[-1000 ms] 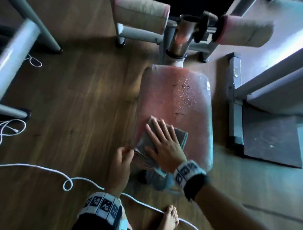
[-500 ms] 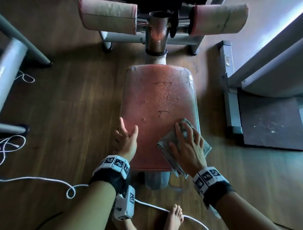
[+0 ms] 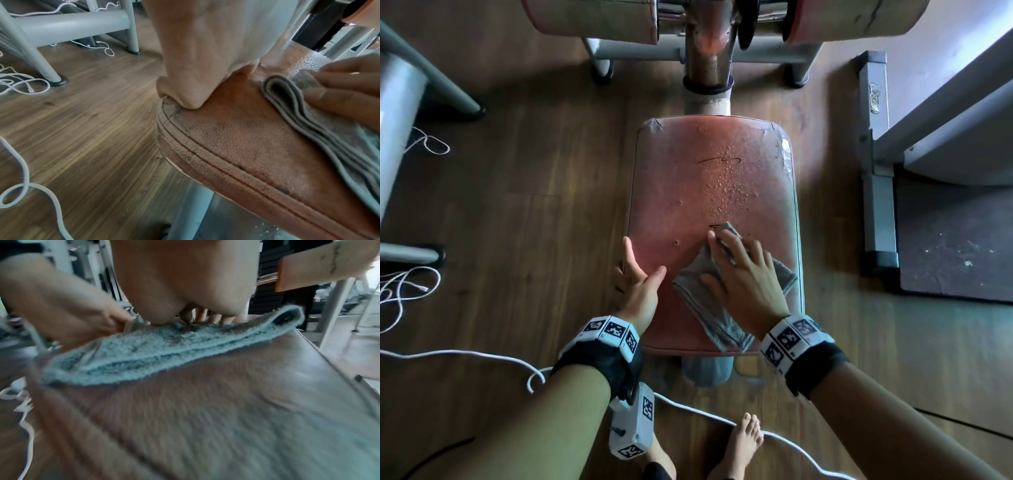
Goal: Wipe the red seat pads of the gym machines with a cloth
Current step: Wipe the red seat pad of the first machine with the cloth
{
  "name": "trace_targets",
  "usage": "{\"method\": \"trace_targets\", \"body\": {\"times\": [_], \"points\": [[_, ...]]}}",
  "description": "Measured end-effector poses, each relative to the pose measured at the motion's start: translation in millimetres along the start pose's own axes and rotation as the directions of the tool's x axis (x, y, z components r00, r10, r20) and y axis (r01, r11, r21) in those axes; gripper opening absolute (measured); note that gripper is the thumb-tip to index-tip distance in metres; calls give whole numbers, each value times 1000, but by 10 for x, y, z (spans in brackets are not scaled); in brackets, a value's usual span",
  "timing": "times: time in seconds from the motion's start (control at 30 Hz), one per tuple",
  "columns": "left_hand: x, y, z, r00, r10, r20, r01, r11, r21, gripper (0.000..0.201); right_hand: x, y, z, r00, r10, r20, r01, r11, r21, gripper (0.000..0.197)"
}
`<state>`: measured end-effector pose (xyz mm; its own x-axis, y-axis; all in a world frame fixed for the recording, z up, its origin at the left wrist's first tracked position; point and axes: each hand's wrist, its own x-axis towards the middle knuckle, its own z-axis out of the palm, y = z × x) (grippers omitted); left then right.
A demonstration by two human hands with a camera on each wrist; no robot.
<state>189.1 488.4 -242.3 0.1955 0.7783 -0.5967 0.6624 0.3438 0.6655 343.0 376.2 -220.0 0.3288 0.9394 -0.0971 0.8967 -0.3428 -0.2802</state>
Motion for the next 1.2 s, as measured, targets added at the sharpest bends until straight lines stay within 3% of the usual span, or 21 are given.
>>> {"method": "trace_targets", "body": {"times": [0.1,0.23,0.47,0.67,0.83,1.1,1.2], "points": [[15,-27,-3,999,44,20,-44,999,-1,74,-41,-28,31,996,58,-67,-55,997,60,60],[13,-42,-3,1000,-9,25,8,999,51,83,-230,-65,76,985,153,-77,-149,987,61,57],[-7,14,-24,999,-22,35,19,998,66,78,56,-22,64,994,103,-40,-102,994,30,54],[-17,24,-37,999,-11,46,9,999,48,83,-275,-33,70,991,113,-66,-109,993,53,48],[-46,49,-53,995,-85,59,82,995,55,84,-2,-61,37,992,124,-25,-124,992,-3,52],[-86,90,-61,998,-39,42,36,997,64,83,-207,-90,23,990,142,24,-141,989,-31,52],[-91,97,-69,997,-54,52,51,997,54,83,-63,-64,22,989,146,11,-145,989,-35,55]]}}
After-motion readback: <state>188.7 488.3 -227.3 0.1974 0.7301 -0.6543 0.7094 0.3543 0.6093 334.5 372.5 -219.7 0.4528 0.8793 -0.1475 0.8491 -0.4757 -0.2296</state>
